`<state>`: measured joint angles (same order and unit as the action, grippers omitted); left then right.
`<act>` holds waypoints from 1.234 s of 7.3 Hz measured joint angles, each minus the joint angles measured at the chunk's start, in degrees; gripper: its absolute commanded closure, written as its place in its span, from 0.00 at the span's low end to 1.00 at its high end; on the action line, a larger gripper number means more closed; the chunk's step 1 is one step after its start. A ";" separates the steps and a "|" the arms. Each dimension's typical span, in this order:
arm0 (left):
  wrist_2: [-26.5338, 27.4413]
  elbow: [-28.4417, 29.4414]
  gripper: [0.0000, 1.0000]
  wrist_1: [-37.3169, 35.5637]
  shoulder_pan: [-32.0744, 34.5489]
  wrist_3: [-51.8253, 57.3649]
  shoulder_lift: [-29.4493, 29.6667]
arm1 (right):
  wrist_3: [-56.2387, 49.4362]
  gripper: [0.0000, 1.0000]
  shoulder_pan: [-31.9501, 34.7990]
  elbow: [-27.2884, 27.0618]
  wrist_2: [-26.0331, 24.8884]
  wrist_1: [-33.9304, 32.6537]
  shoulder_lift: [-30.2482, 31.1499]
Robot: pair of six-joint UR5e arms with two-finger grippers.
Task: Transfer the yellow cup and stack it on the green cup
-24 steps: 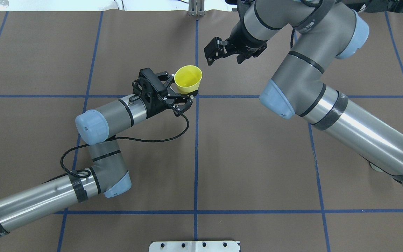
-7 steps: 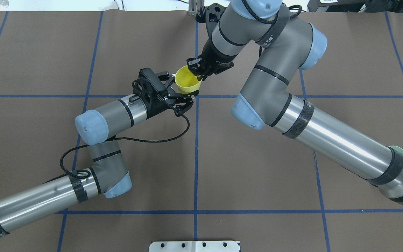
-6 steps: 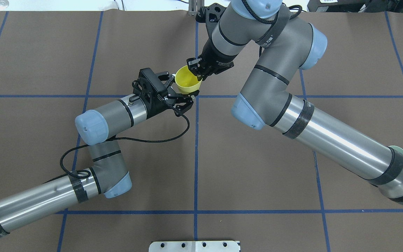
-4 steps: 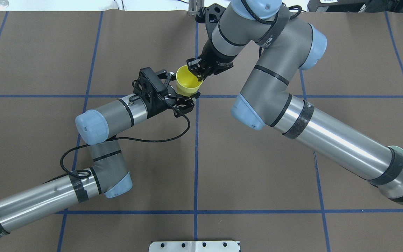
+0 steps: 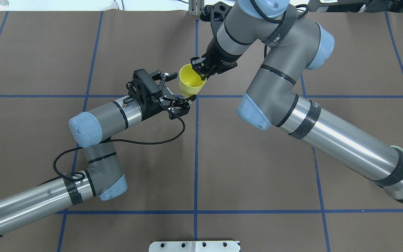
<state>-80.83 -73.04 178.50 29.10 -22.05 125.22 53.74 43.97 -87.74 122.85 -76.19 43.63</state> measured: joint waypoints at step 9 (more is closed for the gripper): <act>-6.62 4.90 0.00 -10.09 13.63 -27.28 -5.81 | -6.59 1.00 21.36 -27.60 8.62 -0.88 48.58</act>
<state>-87.45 -68.13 168.41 42.73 -49.33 119.42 47.15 65.33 -115.34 131.47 -77.07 92.21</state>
